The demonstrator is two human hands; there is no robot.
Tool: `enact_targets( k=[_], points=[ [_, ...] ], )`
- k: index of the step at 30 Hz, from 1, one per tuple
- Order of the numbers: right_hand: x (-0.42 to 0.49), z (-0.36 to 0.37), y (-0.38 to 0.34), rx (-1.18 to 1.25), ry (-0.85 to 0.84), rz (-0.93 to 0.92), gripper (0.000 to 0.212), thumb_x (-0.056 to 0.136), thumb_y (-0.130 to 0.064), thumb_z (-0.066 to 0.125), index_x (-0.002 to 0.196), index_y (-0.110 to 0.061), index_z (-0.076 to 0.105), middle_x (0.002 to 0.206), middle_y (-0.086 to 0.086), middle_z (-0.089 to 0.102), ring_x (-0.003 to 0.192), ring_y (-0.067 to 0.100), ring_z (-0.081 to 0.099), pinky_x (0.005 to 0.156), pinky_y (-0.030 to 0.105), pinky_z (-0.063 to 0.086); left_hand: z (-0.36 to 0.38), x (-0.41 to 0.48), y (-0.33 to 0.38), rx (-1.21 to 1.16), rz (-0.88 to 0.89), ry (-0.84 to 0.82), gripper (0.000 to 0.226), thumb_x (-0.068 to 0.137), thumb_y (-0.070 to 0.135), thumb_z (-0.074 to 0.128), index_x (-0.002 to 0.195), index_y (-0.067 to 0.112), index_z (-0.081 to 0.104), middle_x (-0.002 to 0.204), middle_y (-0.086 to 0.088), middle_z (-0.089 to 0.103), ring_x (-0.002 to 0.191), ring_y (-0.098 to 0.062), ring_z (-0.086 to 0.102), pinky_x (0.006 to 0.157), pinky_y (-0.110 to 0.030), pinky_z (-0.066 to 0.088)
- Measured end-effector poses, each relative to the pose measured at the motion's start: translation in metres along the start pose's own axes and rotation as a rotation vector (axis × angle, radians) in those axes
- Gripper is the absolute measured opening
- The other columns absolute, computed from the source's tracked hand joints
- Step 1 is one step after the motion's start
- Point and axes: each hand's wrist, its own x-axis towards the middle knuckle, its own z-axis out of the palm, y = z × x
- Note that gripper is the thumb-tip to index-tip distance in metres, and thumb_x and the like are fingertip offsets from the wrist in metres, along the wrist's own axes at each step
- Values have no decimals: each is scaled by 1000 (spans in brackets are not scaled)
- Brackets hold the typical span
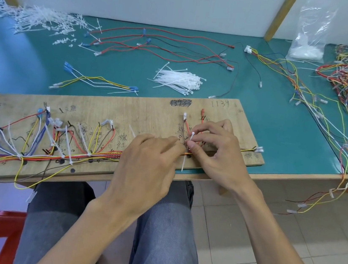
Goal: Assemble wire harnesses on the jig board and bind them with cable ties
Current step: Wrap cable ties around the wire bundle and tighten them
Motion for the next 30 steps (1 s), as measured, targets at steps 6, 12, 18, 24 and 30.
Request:
enact_targets(
  k=[6,12,18,24,30],
  points=[
    [-1,-1,1,9,11,9,2,90,-19,83,91,-18,83,104,-15,71,100,21,49,89,24,42,9,-9,-8,50,126,-41,27,94,47,67,113,30,75,132,3,68,120,-28,63,110,-47,41],
    [-1,-2,-2,31,-15,44,3,92,-21,81,90,-20,84,101,-17,72,100,17,48,87,19,39,14,-4,-17,-7,154,5,25,97,47,65,114,33,76,129,14,69,117,-22,61,105,-46,42],
    [0,-2,-5,27,-16,38,3,91,-19,82,89,-19,84,100,-16,72,101,18,49,88,24,43,20,3,-17,-6,197,45,25,104,49,57,109,33,76,127,16,67,114,-22,59,100,-44,41],
    [-1,-2,-5,45,-8,39,1,90,-19,83,91,-19,83,100,-15,73,99,20,50,87,25,43,27,8,-4,-17,149,168,23,107,31,59,94,20,75,114,7,67,108,-25,60,87,-44,41],
    [-1,-1,-2,94,10,27,8,90,-20,84,98,-21,83,99,-15,75,99,24,51,85,29,43,23,20,8,-144,-189,86,19,104,37,56,99,26,72,103,10,60,104,-21,52,86,-41,37]
  ],
)
